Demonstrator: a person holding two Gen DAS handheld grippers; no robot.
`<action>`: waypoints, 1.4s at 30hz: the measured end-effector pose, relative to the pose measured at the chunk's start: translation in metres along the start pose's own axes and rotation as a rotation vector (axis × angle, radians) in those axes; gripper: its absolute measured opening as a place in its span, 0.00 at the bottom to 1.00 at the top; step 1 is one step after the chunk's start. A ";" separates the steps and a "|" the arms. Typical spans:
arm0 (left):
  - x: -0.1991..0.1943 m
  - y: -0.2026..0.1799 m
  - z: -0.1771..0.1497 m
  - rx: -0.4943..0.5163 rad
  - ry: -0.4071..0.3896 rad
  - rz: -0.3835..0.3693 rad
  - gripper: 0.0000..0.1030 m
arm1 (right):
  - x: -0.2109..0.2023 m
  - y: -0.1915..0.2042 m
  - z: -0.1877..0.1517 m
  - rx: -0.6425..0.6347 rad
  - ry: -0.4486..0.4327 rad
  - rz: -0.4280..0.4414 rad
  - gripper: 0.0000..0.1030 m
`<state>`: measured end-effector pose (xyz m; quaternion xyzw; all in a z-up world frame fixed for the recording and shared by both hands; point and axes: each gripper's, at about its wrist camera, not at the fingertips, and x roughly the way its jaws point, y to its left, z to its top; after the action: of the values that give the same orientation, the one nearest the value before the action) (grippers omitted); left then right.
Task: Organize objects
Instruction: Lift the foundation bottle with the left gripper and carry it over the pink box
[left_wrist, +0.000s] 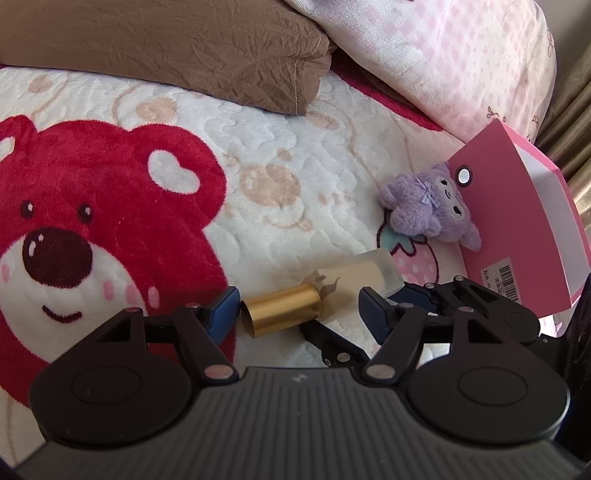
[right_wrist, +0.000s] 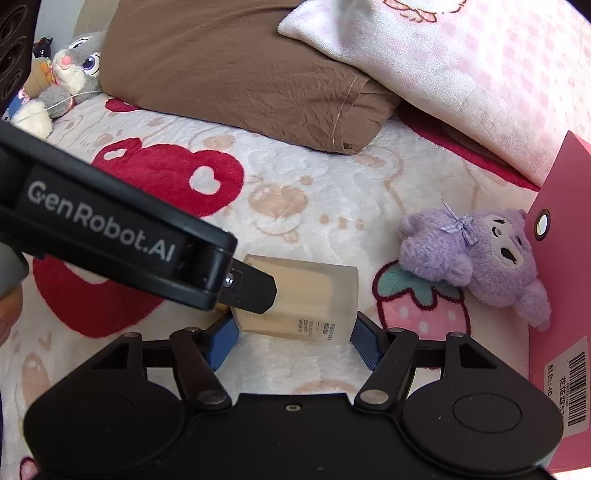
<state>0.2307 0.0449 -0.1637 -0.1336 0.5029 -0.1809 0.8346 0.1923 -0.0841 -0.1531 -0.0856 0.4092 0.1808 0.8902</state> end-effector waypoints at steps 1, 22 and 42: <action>-0.001 0.000 0.000 0.001 -0.001 -0.001 0.67 | -0.001 -0.001 0.000 0.000 -0.006 0.002 0.69; -0.032 -0.054 -0.019 0.018 0.045 0.037 0.64 | -0.066 -0.028 -0.011 0.118 -0.064 0.076 0.67; 0.000 -0.037 -0.038 -0.168 0.111 -0.044 0.56 | -0.058 -0.026 -0.054 -0.015 -0.001 0.017 0.66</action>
<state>0.1908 0.0104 -0.1666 -0.2039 0.5585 -0.1635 0.7872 0.1297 -0.1384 -0.1435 -0.0885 0.4080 0.1914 0.8883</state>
